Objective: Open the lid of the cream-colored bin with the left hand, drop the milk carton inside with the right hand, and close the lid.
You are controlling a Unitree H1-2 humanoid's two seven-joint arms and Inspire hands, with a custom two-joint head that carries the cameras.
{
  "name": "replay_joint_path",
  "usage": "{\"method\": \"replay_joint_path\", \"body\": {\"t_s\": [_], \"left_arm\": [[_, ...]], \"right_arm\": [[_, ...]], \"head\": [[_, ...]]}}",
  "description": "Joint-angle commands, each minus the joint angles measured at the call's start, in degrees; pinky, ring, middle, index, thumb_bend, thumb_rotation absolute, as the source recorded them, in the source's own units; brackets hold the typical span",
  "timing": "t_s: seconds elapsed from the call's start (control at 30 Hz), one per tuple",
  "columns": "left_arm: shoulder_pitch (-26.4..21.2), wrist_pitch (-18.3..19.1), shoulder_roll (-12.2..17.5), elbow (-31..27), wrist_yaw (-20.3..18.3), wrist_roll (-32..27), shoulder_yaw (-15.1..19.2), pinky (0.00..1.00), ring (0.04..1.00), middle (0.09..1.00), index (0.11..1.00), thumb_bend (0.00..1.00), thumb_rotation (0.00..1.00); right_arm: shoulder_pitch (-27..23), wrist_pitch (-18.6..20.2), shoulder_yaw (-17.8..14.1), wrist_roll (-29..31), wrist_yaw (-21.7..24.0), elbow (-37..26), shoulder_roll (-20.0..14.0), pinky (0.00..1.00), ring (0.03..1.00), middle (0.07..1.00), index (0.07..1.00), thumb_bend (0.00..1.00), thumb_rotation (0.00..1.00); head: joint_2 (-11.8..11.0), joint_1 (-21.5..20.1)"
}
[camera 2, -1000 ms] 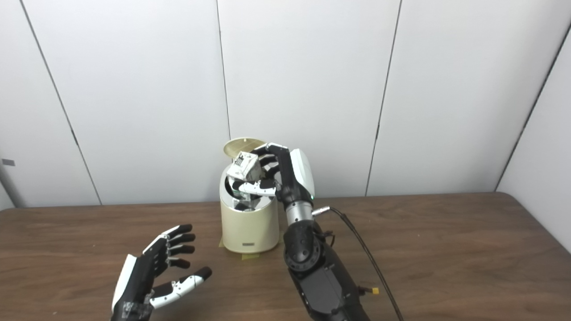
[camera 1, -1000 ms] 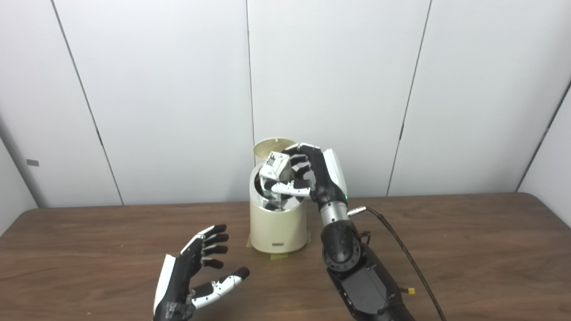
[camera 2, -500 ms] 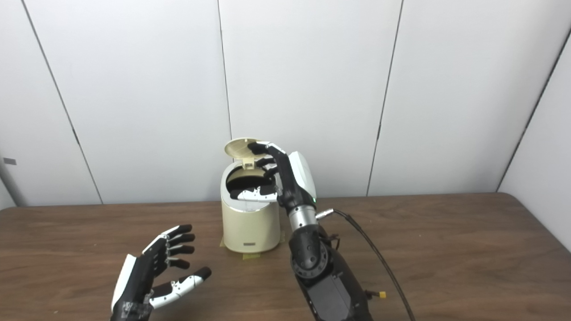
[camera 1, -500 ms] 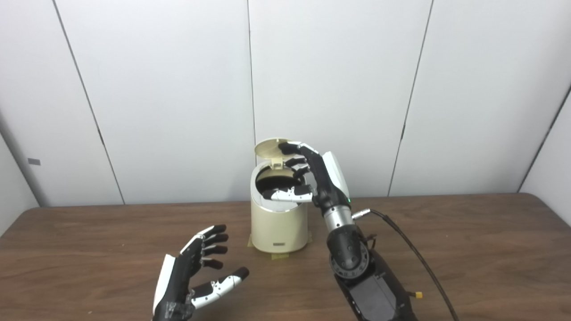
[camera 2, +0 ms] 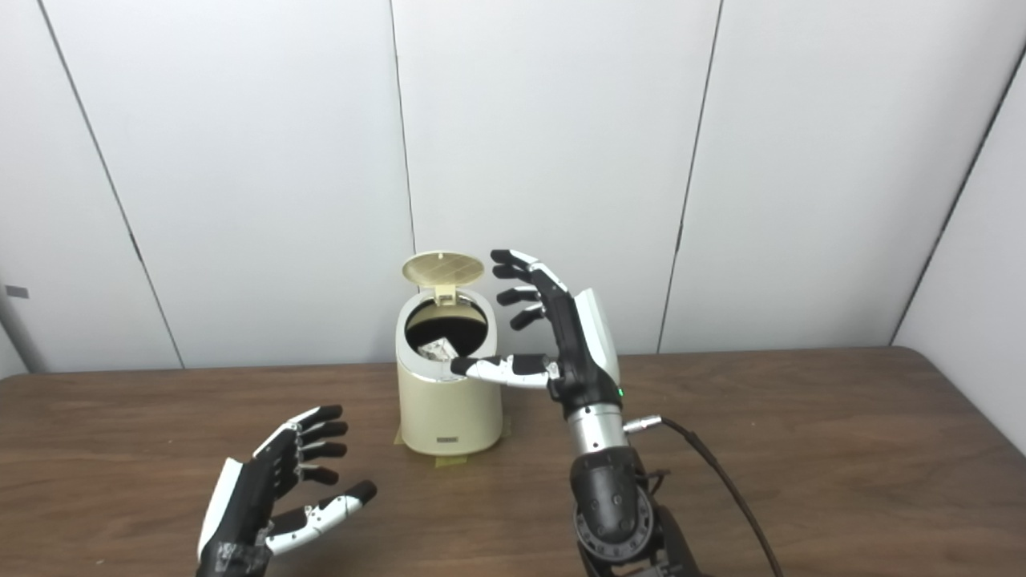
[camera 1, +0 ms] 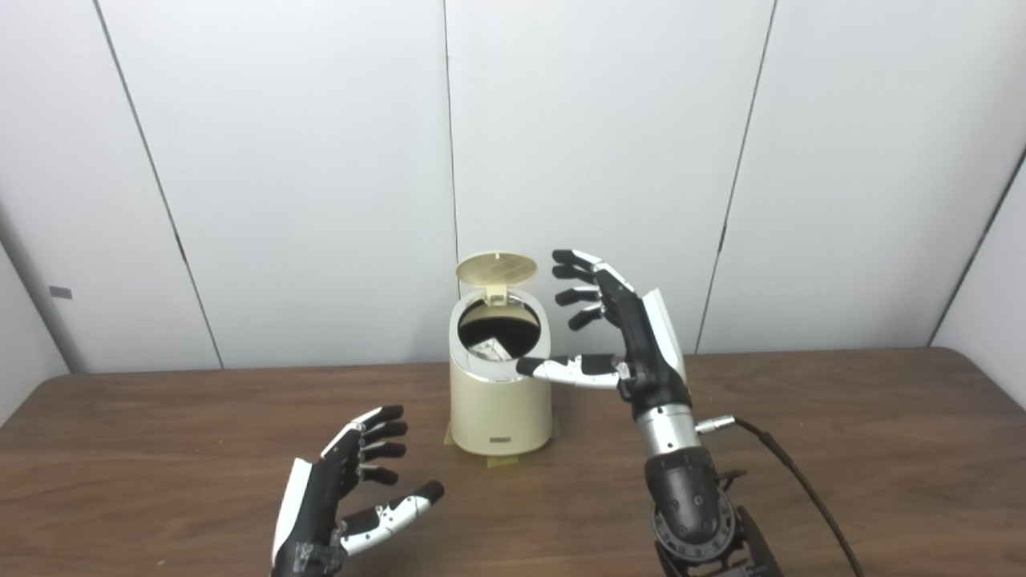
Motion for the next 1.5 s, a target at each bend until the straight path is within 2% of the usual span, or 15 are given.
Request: {"method": "replay_joint_path", "body": {"t_s": [0.0,0.13,0.3,0.43,0.5,0.63,0.73,0.8,0.93,1.07,1.17,1.23,1.4,1.47], "left_arm": [[-2.2,-1.9,0.2,-0.5,0.1,-0.1,0.0,0.59,0.706,0.764,0.793,0.72,0.09],[-2.3,-2.2,0.3,-0.2,0.3,0.1,-0.1,0.59,0.705,0.764,0.794,0.73,0.1],[-2.4,-3.0,0.3,0.4,0.6,0.1,0.0,0.59,0.706,0.763,0.794,0.73,0.1],[-2.4,-4.1,0.9,0.4,0.2,-0.5,0.1,0.6,0.722,0.778,0.807,0.72,0.13],[-2.5,-5.1,1.4,0.5,-0.1,-0.8,0.1,0.62,0.741,0.793,0.819,0.72,0.16],[-3.2,-5.6,2.3,0.3,-0.8,-0.9,-0.1,0.71,0.804,0.837,0.866,0.75,0.26],[-5.1,-3.4,3.2,-1.0,-1.9,0.0,-0.5,0.82,0.878,0.903,0.922,0.8,0.33],[-7.8,-2.9,4.3,-1.0,-2.8,1.6,-0.8,0.85,0.91,0.936,0.948,0.82,0.38],[-13.6,-0.7,6.0,0.0,-4.8,2.1,-1.1,0.88,0.949,0.958,0.972,0.87,0.38],[-20.3,2.2,7.8,1.7,-7.0,3.5,-2.2,0.88,0.961,0.97,0.98,0.89,0.4],[-25.8,4.4,8.2,4.0,-8.5,3.5,-2.6,0.89,0.967,0.979,0.983,0.92,0.37],[-29.0,5.3,8.3,6.1,-8.9,4.5,-3.1,0.88,0.974,0.988,0.989,0.94,0.38],[-36.2,8.1,8.7,10.8,-9.0,8.8,-5.2,0.87,0.993,1.0,0.995,0.96,0.41],[-39.1,8.9,9.3,13.0,-9.2,11.3,-6.7,0.85,0.985,1.0,0.999,0.97,0.45]], "right_arm": [[-1.3,-1.7,-0.9,0.8,0.0,-3.1,-0.2,0.45,0.62,0.741,0.757,0.82,0.1],[1.1,-4.6,-2.7,2.6,-0.7,-4.9,-0.7,0.43,0.602,0.723,0.746,0.81,0.13],[6.9,-4.8,-6.1,10.3,2.2,-7.3,-1.8,0.45,0.593,0.729,0.773,0.77,0.15],[13.2,-3.4,-7.4,15.3,6.2,-10.7,-3.6,0.56,0.664,0.774,0.809,0.71,0.26],[16.1,-4.2,-7.4,17.0,7.7,-11.6,-4.3,0.6,0.7,0.795,0.824,0.7,0.31],[19.4,-7.9,-7.6,18.2,9.0,-11.2,-5.3,0.61,0.731,0.817,0.838,0.7,0.35],[20.2,-10.3,-8.5,21.0,9.6,-9.3,-5.0,0.63,0.754,0.832,0.845,0.74,0.33],[20.2,-12.3,-8.7,22.3,10.1,-7.7,-4.9,0.64,0.759,0.84,0.851,0.76,0.3],[20.3,-14.3,-8.7,23.4,10.9,-6.5,-4.7,0.63,0.745,0.838,0.857,0.8,0.25],[21.0,-13.4,-8.5,22.9,11.2,-7.8,-4.2,0.63,0.732,0.829,0.853,0.79,0.24],[21.5,-13.4,-8.5,22.6,11.4,-8.2,-4.3,0.63,0.731,0.83,0.852,0.78,0.26],[21.7,-13.1,-8.5,22.0,11.3,-8.5,-4.3,0.62,0.728,0.827,0.851,0.77,0.26],[22.0,-12.3,-8.6,21.9,11.2,-9.3,-4.0,0.62,0.73,0.828,0.848,0.75,0.23],[22.0,-12.1,-8.6,21.8,11.2,-9.6,-4.0,0.62,0.73,0.829,0.848,0.74,0.23]], "head": [[0.1,0.0],[-0.1,0.2],[-0.5,1.5],[-0.9,2.1],[-1.0,2.1],[-1.3,3.0],[-1.4,3.7],[-1.6,4.1],[-2.0,4.4],[-2.1,4.1],[-2.1,4.1],[-2.3,4.1],[-2.6,4.0],[-2.6,3.9]]}}
